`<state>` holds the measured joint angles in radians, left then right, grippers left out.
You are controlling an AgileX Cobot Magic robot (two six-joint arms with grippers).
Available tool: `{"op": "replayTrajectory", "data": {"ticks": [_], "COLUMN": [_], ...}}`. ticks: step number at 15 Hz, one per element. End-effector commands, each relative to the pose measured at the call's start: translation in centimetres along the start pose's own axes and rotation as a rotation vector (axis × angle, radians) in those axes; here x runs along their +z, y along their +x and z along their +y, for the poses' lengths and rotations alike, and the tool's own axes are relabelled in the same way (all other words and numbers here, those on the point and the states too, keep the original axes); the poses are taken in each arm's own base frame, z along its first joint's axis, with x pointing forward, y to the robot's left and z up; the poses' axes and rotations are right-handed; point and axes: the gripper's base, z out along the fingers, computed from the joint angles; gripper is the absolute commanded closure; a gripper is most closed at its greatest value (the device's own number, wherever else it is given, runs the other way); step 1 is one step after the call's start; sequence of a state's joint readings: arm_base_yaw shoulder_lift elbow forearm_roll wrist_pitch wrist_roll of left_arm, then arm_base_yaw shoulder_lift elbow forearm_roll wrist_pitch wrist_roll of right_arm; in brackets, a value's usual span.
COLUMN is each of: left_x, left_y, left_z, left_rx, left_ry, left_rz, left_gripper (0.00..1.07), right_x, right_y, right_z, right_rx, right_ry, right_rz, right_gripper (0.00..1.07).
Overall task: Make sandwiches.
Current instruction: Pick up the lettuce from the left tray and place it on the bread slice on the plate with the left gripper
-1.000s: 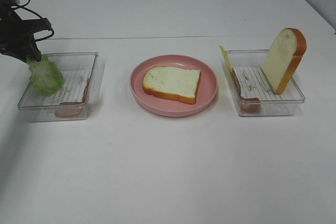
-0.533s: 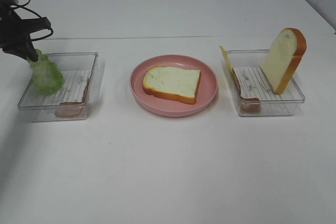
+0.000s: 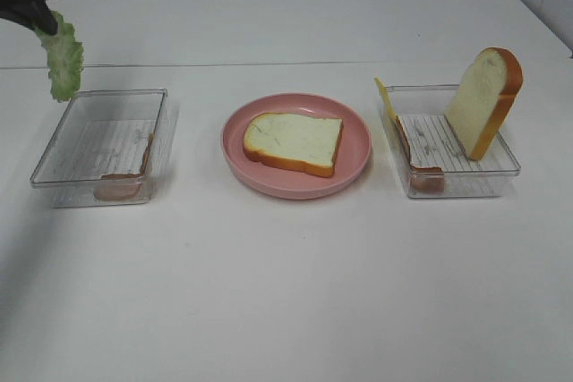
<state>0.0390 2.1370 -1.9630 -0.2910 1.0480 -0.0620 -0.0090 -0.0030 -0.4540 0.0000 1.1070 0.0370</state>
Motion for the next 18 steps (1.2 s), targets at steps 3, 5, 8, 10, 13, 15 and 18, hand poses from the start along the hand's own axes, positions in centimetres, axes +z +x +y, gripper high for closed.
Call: {"op": "replayTrajectory", "data": {"ticks": [3, 5, 8, 10, 13, 15, 18], "left_x": [-1.7, -1.1, -0.9, -0.8, 0.7, 3.0, 6.0], "left_y": [1.1, 2.5, 3.6, 4.8, 6.3, 8.1, 9.8], "left_z": [-6.2, -10.6, -15.1, -18.7, -21.3, -23.4, -25.0], "left_rx": [0.083, 0.151, 0.16, 0.156, 0.121, 0.114, 0.062], "left_ry": [0.105, 0.171, 0.3, 0.418, 0.501, 0.536, 0.571], "left_rz": [-0.002, -0.022, -0.08, -0.122, -0.093, -0.046, -0.01], "left_gripper": [1.07, 1.07, 1.07, 1.07, 1.07, 1.07, 1.07], "right_x": [-0.2, -0.2, -0.2, -0.2, -0.2, -0.2, -0.2], "right_y": [0.2, 0.2, 0.2, 0.2, 0.2, 0.2, 0.2], "right_z": [0.0, 0.0, 0.0, 0.0, 0.0, 0.0, 0.0], "right_rx": [0.0, 0.0, 0.0, 0.0, 0.0, 0.0, 0.0], "right_ry": [0.003, 0.003, 0.003, 0.003, 0.003, 0.003, 0.003], "right_rz": [-0.03, -0.03, -0.03, -0.03, -0.03, -0.03, -0.03], "right_gripper": [0.16, 0.16, 0.16, 0.16, 0.16, 0.16, 0.16]}}
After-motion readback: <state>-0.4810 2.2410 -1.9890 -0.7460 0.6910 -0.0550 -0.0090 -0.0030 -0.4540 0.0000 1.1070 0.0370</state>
